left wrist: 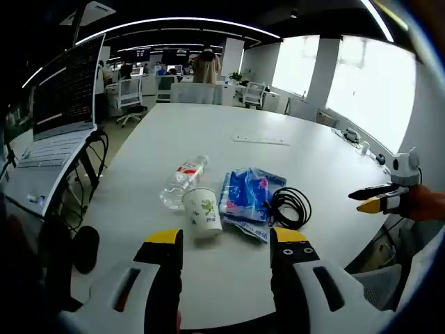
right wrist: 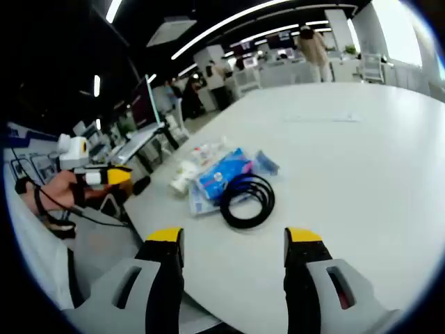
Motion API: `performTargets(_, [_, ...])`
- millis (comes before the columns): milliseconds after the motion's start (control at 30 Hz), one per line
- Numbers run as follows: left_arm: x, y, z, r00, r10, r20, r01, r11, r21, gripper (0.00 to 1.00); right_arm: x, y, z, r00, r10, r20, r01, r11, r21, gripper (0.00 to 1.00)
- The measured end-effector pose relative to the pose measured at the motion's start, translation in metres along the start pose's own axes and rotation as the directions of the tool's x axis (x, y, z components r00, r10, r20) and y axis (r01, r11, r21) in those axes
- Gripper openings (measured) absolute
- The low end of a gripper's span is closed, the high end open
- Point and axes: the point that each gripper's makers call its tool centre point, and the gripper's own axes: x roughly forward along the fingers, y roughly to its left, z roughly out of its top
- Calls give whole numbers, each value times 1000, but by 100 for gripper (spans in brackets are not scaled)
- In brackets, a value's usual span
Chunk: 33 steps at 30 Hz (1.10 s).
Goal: Arrange the tabletop items into an orderly group along one side of the table until the central work area is clear of visible clutter.
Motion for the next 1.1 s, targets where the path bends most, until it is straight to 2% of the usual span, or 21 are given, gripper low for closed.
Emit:
performTargets(400, [2,-4,-2,1000,-8,5,8,1000,-10,50,0,2,-8,1000,-1,-21,0,1000,-19,61])
performTargets(633, [7,-19,-8,999,-44,-12,44,999,3,50,0,5,-10,1000,5,-16,-5,1000,-29,63])
performTargets(1000, [9,-23,-10,998,-64,-21,64,998,2,49,-1,11,-15,1000,9,-19,-10,1000,-17,59])
performTargets(1100, [9,-23,-11,998,-65,-22,65,998,2,49,-2,12,-12,1000,9,5,-9,1000,-24,56])
